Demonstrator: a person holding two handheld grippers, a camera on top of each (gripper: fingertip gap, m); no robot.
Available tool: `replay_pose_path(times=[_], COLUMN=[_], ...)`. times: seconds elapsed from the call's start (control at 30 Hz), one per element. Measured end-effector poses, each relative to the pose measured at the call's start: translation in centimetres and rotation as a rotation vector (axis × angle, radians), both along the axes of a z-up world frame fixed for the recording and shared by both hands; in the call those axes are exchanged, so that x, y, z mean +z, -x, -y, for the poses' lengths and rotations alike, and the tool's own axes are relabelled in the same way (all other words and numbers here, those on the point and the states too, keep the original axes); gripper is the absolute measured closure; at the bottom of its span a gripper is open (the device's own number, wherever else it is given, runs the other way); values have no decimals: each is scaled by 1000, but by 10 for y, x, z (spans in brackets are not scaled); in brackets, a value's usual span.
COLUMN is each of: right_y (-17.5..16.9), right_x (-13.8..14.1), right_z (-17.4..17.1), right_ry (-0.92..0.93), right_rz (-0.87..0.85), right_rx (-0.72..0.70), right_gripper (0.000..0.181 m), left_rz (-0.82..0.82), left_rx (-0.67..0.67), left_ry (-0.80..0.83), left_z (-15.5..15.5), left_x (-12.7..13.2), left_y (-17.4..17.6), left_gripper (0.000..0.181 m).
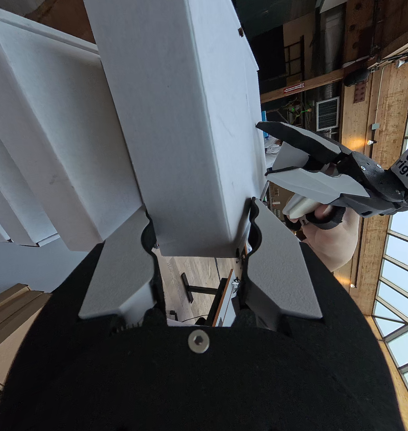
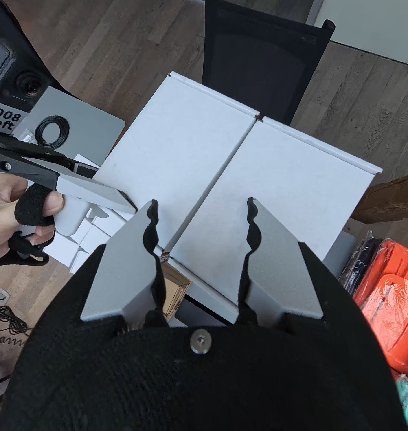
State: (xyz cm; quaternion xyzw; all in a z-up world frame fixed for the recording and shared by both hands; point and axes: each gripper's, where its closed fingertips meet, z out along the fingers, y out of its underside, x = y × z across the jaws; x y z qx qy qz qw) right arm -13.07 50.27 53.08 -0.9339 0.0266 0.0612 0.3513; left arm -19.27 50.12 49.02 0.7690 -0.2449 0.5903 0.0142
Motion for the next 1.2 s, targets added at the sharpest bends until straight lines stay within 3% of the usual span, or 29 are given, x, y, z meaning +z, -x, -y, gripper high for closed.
replay_pose_path(times=[0.23,0.53,0.6,0.7,0.77,0.9,1.0,1.1,1.2], right_y=[0,10,11,10,9,8,8,7,6], right_x=[-5,-7,-7,-7,-8,-8,-7,-7,-7], right_z=[-1,-2,-1,-2,-2,0,1,1,1], right_ry=[66,91,101,95,93,92,91,84,82], right_rz=[164,173,173,162,160,155,155,155,150], right_rx=[-2,4,0,-4,-8,-9,-7,-7,-3], right_gripper=[112,116,115,116,115,115,115,115,115], left_rz=[-12,-10,-16,62,104,124,133,33,-134], left_rx=[2,-1,19,86,127,179,234,341,487], left_ry=[-12,-12,-46,-76,-131,-249,-408,-702,-983], left_z=[0,0,-4,-18,-28,-39,-47,-68,-91], left_x=[0,-2,-1,20,34,44,30,-20,-98], left_y=[0,4,6,14,30,83,140,221,322], left_gripper=[102,100,93,81,87,87,90,93,96])
